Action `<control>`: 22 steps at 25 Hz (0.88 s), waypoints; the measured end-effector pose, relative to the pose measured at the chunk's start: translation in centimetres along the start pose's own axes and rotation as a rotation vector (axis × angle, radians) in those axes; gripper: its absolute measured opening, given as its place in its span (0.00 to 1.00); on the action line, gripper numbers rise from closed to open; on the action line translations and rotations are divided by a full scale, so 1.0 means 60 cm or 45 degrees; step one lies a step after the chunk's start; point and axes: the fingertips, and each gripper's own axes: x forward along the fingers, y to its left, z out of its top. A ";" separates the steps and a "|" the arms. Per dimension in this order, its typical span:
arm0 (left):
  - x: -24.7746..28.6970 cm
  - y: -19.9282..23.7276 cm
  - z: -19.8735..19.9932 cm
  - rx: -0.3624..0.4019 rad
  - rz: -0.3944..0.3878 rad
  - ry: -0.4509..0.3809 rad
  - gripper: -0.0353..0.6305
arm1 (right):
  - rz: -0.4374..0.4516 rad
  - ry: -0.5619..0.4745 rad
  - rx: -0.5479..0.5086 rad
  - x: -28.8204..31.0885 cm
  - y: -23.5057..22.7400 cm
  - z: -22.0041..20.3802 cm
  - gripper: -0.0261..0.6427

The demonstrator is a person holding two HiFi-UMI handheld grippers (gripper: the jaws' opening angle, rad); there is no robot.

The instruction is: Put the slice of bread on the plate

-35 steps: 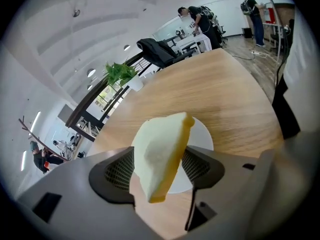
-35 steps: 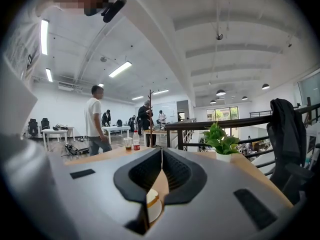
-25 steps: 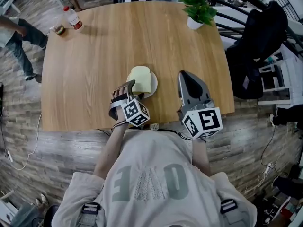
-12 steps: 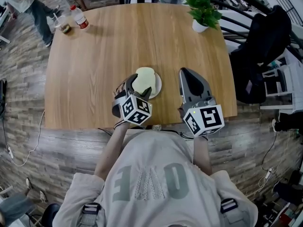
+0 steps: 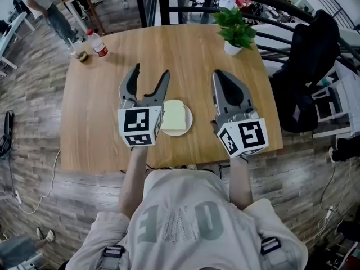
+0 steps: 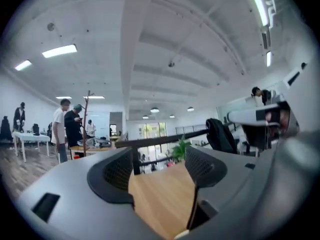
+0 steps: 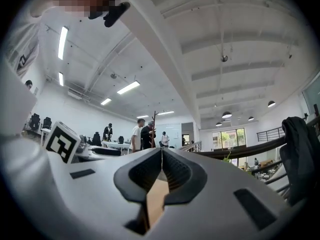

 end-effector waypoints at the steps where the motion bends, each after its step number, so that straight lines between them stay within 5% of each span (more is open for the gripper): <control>1: -0.010 0.011 0.032 -0.035 0.034 -0.088 0.53 | -0.009 -0.022 -0.006 0.003 -0.003 0.010 0.07; 5: -0.063 0.039 0.107 -0.191 0.116 -0.340 0.46 | -0.046 -0.082 0.010 0.000 -0.014 0.032 0.07; 7: -0.084 0.047 0.110 -0.212 0.148 -0.372 0.11 | -0.050 -0.086 0.021 -0.003 -0.013 0.030 0.07; 8: -0.091 0.050 0.107 -0.218 0.162 -0.378 0.06 | -0.051 -0.079 0.027 -0.004 -0.010 0.026 0.07; 22: -0.106 0.046 0.082 -0.217 0.176 -0.339 0.06 | -0.021 0.023 -0.011 0.006 0.026 -0.013 0.07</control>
